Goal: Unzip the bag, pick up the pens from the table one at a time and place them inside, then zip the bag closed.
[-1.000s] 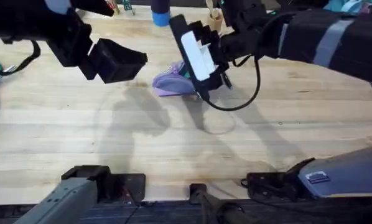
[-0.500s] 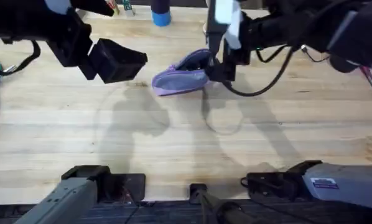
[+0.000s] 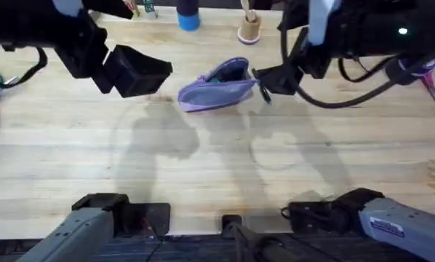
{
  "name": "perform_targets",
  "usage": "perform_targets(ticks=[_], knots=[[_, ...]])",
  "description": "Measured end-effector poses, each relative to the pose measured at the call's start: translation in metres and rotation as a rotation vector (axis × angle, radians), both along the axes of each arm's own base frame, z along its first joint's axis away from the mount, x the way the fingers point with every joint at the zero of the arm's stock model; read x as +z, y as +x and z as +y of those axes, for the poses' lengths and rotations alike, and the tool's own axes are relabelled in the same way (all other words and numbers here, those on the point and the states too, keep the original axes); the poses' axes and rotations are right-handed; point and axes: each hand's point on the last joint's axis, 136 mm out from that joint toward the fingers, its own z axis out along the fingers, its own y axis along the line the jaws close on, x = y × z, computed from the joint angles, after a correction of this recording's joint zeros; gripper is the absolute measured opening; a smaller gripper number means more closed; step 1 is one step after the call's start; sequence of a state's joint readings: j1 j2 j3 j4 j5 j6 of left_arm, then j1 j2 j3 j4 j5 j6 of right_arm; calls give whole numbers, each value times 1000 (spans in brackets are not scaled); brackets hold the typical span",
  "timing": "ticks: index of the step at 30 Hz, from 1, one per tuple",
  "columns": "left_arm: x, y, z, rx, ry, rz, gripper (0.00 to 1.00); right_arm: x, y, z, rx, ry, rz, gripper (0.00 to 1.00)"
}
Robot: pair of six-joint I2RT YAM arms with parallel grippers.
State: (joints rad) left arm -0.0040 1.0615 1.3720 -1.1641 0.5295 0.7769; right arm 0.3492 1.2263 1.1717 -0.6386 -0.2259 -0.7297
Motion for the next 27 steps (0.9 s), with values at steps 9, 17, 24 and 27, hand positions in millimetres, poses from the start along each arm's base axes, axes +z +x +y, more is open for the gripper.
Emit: perform_targets(ticks=[9,17,24,27], knots=[[0,0,0,0,0,0,993,4,-10,-28,-335,106,125,996],[0,0,0,0,0,0,993,-1,-10,-39,-499,167,191,996],[0,0,0,0,0,0,993,-1,-9,-41,-527,177,195,996],[0,0,0,0,0,0,993,-1,-9,-41,-529,178,196,996]])
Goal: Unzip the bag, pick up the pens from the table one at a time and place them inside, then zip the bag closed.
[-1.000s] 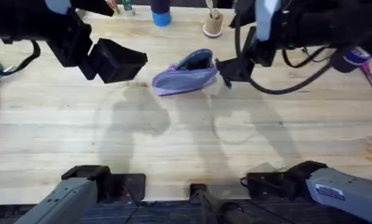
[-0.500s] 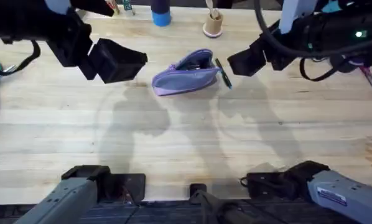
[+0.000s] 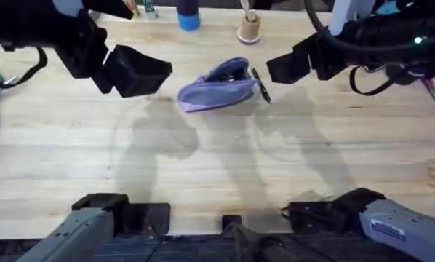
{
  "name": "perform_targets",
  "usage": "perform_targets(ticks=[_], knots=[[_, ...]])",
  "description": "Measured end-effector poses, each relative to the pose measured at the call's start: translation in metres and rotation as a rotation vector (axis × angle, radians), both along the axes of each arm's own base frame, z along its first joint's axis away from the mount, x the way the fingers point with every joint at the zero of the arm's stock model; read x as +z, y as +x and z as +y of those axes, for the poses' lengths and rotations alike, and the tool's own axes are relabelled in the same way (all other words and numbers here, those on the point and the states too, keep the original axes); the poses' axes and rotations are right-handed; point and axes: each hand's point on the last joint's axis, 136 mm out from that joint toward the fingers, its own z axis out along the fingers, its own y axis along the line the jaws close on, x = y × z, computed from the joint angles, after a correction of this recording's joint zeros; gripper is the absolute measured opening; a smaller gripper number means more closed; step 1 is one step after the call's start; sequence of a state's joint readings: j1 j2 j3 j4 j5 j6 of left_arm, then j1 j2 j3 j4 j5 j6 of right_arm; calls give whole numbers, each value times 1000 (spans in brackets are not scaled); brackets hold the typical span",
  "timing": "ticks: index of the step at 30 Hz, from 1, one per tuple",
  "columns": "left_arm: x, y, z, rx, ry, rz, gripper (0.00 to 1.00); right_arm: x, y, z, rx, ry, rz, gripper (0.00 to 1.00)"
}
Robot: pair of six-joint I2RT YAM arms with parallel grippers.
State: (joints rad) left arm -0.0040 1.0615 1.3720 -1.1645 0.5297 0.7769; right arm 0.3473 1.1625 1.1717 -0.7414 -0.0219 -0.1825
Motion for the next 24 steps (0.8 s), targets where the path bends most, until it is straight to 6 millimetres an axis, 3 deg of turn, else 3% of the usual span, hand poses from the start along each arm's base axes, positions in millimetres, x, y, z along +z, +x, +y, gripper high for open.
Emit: perform_targets(ticks=[7,24], knots=[[0,0,0,0,0,0,993,-8,4,-1,-9,-13,22,996],[0,0,0,0,0,0,992,-91,32,-12,-82,-77,261,996]])
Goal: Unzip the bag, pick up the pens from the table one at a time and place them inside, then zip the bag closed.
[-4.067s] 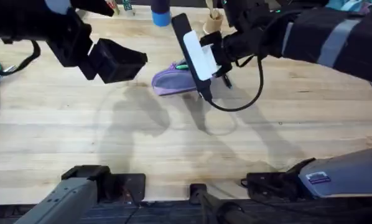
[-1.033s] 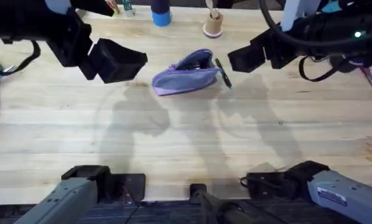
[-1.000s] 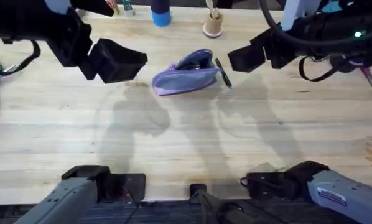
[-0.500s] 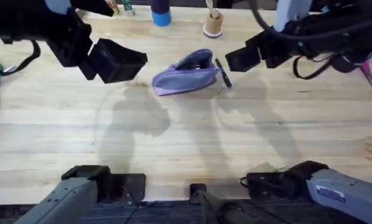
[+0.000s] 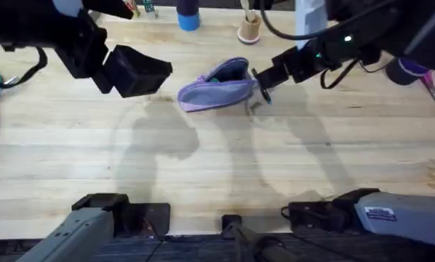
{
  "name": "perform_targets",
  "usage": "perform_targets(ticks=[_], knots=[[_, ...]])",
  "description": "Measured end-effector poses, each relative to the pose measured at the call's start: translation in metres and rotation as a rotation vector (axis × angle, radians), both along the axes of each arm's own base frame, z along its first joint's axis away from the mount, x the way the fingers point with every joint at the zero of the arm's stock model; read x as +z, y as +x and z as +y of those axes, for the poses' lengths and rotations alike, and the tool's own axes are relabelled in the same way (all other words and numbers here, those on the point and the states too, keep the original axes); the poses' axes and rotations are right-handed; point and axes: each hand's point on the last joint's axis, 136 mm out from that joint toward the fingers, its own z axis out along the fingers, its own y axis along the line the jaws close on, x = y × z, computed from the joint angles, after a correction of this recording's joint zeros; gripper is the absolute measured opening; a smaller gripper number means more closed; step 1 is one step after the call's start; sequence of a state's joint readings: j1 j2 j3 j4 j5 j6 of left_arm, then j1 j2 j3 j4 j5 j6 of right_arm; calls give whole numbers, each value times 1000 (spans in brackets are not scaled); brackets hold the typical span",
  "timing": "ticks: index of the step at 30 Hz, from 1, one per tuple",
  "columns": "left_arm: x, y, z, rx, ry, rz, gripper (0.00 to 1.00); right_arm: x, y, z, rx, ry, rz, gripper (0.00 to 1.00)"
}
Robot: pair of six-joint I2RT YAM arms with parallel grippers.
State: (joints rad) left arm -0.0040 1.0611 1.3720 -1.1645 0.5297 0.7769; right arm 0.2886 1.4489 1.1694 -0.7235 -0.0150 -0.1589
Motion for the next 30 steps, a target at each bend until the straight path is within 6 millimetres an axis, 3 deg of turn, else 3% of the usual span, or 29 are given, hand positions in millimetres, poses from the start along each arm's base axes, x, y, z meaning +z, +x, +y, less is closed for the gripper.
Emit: perform_targets(ticks=[7,20,30], knots=[[-1,-1,0,0,0,4,993,-41,7,5,4,-14,99,995],[-1,-1,0,0,0,4,993,-91,17,6,25,-49,185,922],[-1,-1,0,0,0,4,994,-102,21,7,27,-56,190,867]])
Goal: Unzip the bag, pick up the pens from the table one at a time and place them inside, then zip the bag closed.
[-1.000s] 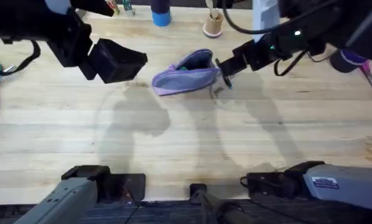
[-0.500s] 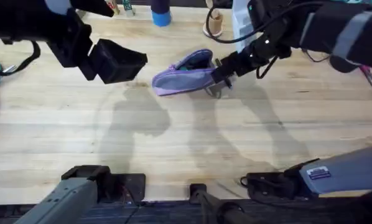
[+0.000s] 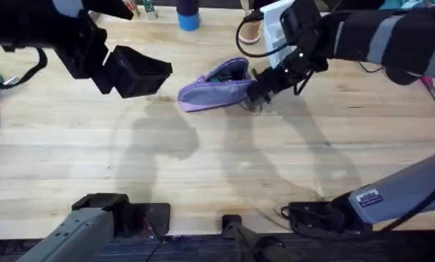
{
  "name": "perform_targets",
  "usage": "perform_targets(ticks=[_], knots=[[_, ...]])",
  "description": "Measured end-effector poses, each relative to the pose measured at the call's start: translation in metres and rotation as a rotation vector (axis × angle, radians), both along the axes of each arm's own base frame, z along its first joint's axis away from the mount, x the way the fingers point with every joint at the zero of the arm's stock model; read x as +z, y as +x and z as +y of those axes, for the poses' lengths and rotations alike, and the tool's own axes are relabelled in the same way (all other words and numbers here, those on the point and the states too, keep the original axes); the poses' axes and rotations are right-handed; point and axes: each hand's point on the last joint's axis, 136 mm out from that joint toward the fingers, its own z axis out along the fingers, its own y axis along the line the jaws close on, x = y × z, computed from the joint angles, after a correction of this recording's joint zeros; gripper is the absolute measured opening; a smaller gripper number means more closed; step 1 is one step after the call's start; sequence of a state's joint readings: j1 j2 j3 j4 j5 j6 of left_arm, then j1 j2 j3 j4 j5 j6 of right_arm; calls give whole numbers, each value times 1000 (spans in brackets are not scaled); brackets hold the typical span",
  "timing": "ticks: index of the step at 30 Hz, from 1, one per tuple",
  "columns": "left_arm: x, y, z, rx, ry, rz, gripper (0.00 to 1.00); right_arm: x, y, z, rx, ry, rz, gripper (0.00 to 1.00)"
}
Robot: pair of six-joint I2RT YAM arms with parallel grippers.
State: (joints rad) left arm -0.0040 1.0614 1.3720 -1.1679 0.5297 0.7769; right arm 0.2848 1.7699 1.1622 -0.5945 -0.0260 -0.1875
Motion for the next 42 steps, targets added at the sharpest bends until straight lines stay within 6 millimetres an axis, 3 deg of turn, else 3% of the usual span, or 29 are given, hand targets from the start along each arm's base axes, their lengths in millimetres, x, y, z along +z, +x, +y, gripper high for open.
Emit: perform_targets(ticks=[8,10,13,17,23,38,42], knots=[[0,0,0,0,0,0,994,-7,0,-2,-2,-14,15,835],[0,0,0,0,0,0,994,-8,0,-3,-1,-19,12,726],[0,0,0,0,0,0,993,-7,3,-6,-12,-24,6,484],[0,0,0,0,0,0,993,-7,3,-6,-14,-28,7,346],[0,0,0,0,0,0,993,-6,5,-8,-17,-37,-2,63],[0,0,0,0,0,0,993,-4,4,-12,-19,-58,-4,39],[0,0,0,0,0,0,992,13,5,-15,-7,-74,-47,35]])
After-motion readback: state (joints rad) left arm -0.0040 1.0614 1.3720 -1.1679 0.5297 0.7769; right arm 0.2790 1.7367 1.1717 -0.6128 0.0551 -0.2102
